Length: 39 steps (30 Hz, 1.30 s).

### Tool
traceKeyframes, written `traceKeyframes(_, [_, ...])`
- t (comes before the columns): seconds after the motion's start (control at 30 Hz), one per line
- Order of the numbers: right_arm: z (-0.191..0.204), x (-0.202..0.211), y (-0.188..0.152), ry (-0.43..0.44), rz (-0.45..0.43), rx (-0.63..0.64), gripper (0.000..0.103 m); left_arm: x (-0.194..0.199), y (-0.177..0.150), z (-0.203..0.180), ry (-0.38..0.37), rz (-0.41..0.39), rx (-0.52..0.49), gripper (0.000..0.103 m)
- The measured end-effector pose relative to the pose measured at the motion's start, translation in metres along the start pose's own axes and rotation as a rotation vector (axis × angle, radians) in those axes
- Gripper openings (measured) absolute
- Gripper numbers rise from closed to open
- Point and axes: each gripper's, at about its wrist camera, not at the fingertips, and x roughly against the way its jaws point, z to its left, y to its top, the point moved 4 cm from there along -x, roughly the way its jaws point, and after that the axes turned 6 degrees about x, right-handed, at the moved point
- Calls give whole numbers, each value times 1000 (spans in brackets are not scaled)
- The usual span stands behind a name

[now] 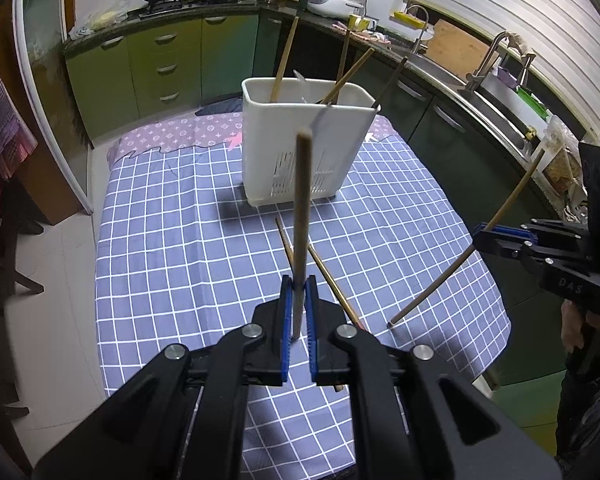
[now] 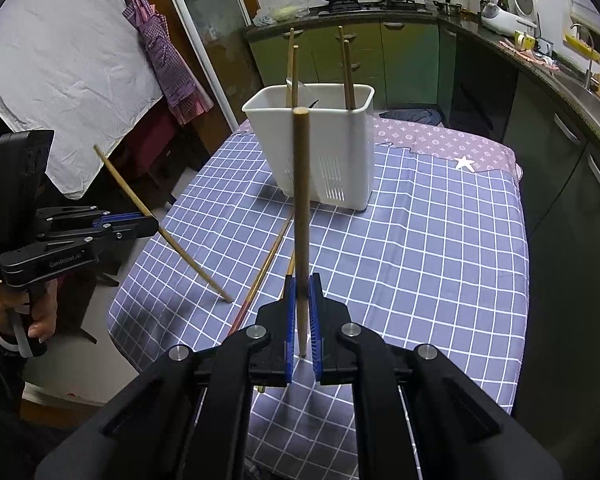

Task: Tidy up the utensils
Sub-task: 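Lift both chopsticks upright and carry them toward the white holder, then lower both chopsticks into the holder and open both grippers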

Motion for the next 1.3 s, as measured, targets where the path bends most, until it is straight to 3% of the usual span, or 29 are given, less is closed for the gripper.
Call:
traceKeyframes(0.33, [-2, 12, 15, -10, -28, 6, 7, 7, 11, -5, -7, -24, -9, 7])
traceKeyframes(0.6, [-1, 37, 47, -15, -92, 20, 7, 25, 32, -14, -11, -50, -33, 7])
traceKeyframes(1.1, [4, 91, 148, -38, -293, 43, 7, 100, 140, -45, -2, -269, -80, 7])
traceKeyframes(1.3, [-10, 93, 188, -60, -356, 6, 8, 94, 181, -46, 34, -348, -77, 7])
